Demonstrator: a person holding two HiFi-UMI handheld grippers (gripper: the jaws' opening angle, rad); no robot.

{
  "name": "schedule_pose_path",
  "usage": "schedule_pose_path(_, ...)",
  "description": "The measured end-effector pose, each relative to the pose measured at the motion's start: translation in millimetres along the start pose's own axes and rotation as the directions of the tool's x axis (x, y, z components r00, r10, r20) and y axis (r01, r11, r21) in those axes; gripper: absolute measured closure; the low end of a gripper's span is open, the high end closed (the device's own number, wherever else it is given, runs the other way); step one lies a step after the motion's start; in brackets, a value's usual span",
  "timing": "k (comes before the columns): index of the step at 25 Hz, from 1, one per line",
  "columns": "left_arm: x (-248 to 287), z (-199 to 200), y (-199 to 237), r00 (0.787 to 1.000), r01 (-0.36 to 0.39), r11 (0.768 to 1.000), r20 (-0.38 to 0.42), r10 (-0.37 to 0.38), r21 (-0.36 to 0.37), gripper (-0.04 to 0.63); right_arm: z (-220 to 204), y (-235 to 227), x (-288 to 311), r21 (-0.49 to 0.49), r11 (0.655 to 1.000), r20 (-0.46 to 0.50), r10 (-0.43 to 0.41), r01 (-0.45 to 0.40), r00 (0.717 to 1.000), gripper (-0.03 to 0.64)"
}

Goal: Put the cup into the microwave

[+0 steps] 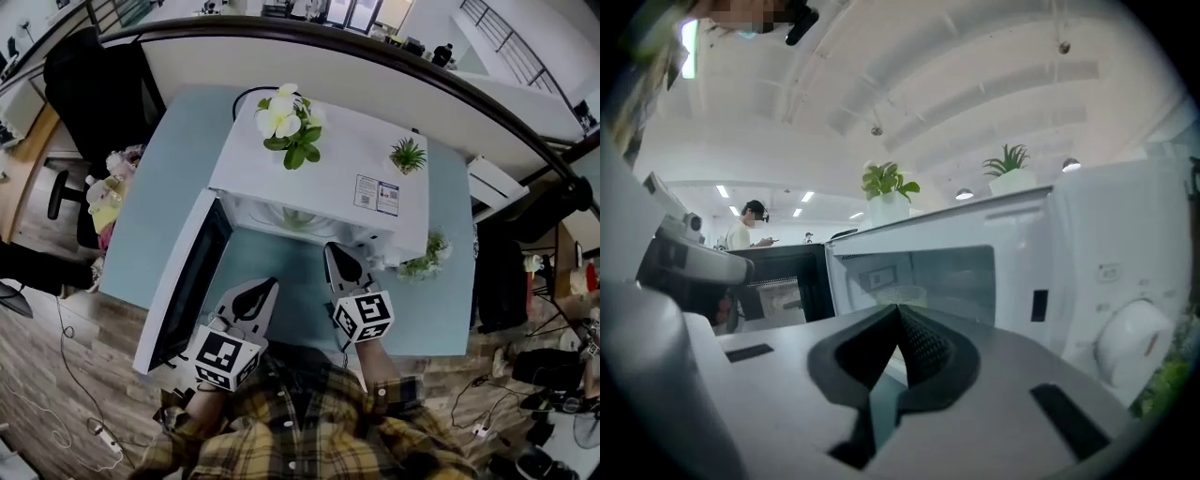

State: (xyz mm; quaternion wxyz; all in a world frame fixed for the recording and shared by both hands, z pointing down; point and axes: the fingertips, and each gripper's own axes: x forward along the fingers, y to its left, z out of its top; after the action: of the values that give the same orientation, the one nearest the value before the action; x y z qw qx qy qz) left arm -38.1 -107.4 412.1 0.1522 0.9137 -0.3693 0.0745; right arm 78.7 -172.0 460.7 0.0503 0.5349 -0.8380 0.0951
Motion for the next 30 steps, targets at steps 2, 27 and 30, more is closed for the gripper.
schedule_pose_path(2,4.4,3.4,-6.6,1.000,0.015,1.000,0.007,-0.015,0.009,0.604,7.8,-0.1,-13.2,0.002,1.000,0.008,0.018,-0.018,1.000,0.612)
schedule_pose_path(27,40.3,23.9,-80.2,0.982,0.185,0.981,0.035,-0.188,0.064,0.604,48.0,-25.2,-143.7,0.101,0.995,0.077,0.000,-0.008,0.997,0.612)
schedule_pose_path(30,42.2,21.7,-81.6,0.982,0.187,0.980,0.026,-0.189,0.064,0.604,47.0,-30.9,-151.5,0.109,0.994,0.079,-0.015,0.006,0.997,0.612)
